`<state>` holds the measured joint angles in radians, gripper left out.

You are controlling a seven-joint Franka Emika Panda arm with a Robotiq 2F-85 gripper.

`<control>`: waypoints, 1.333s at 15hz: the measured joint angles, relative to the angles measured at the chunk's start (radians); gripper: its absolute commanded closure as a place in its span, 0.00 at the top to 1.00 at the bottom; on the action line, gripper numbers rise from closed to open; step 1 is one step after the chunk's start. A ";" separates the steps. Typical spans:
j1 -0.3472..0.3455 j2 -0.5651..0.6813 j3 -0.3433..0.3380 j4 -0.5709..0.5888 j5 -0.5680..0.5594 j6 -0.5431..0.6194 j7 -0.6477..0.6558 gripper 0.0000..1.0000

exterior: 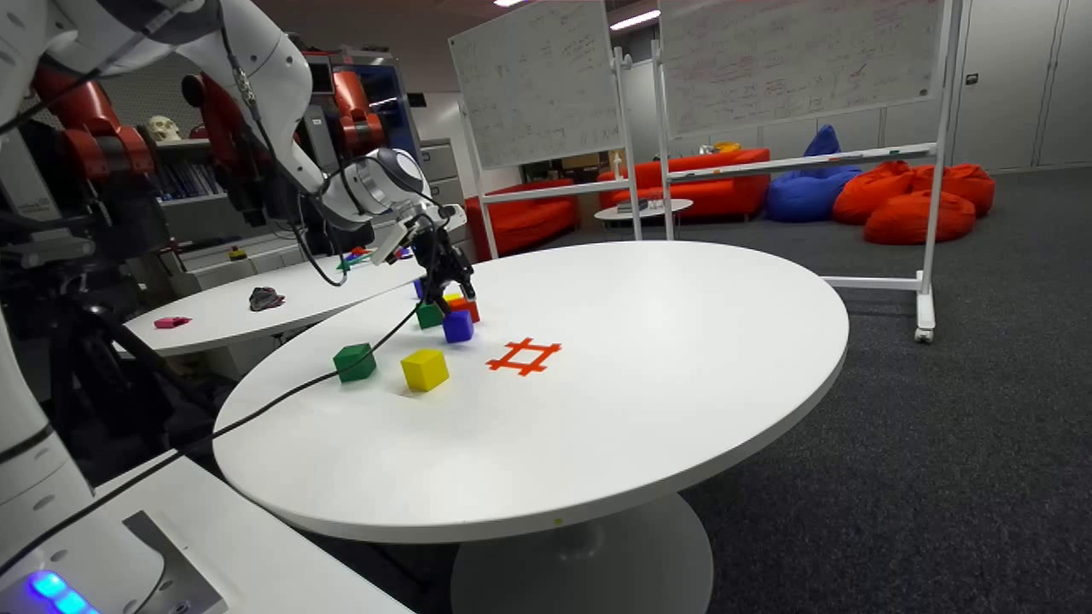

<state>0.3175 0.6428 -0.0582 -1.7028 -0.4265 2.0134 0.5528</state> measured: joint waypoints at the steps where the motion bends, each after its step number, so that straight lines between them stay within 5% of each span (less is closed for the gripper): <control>1: 0.008 -0.001 0.003 -0.002 -0.004 0.007 0.000 1.00; 20: 0.055 0.002 0.011 0.002 -0.046 -0.008 -0.003 1.00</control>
<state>0.3728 0.6450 -0.0477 -1.7009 -0.4721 2.0051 0.5494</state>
